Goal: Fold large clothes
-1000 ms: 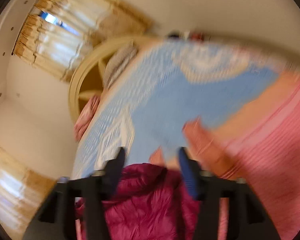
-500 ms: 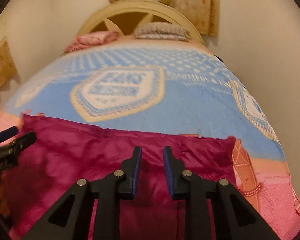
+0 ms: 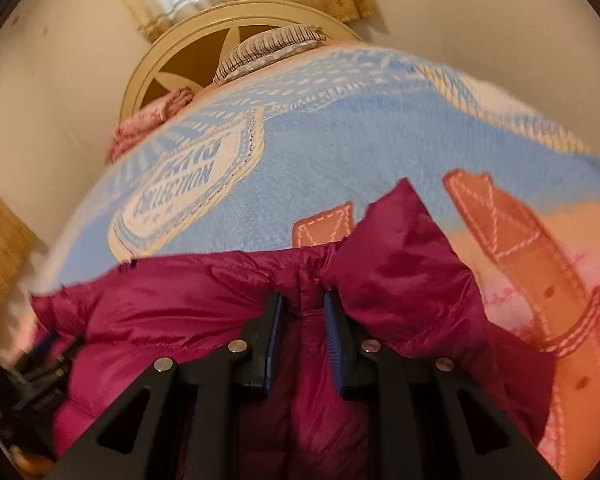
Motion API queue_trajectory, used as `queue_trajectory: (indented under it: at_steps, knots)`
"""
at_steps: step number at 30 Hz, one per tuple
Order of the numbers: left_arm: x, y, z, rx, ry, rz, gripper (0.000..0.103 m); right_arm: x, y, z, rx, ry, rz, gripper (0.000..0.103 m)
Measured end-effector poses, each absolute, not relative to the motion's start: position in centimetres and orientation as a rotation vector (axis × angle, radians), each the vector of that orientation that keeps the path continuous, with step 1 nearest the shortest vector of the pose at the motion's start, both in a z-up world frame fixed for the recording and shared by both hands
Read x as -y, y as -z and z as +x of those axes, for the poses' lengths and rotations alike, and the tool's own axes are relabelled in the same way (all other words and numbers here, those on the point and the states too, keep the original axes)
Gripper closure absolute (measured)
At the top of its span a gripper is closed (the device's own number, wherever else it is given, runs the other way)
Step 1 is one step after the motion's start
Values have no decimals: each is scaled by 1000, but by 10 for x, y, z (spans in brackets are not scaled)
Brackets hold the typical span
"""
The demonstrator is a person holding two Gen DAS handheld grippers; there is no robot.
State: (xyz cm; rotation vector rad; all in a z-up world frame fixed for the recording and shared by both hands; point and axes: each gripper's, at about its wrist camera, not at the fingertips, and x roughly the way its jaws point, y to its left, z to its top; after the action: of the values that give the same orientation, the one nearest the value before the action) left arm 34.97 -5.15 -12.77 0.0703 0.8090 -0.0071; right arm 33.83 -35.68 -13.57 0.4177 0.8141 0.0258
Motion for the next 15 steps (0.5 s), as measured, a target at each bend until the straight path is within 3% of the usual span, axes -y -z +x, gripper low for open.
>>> queue_trajectory:
  at_steps: [5, 9, 11, 15]
  knots:
    - [55, 135, 354, -841, -3, 90, 0, 362, 124, 339, -839, -7, 447, 89]
    - [56, 136, 355, -848, -7, 93, 0, 364, 91, 309, -730, 89, 333, 89]
    - [57, 136, 354, -848, -8, 98, 0, 366, 104, 312, -814, 186, 243, 89]
    - [56, 136, 355, -847, -6, 100, 0, 385, 133, 314, -843, 153, 375, 89]
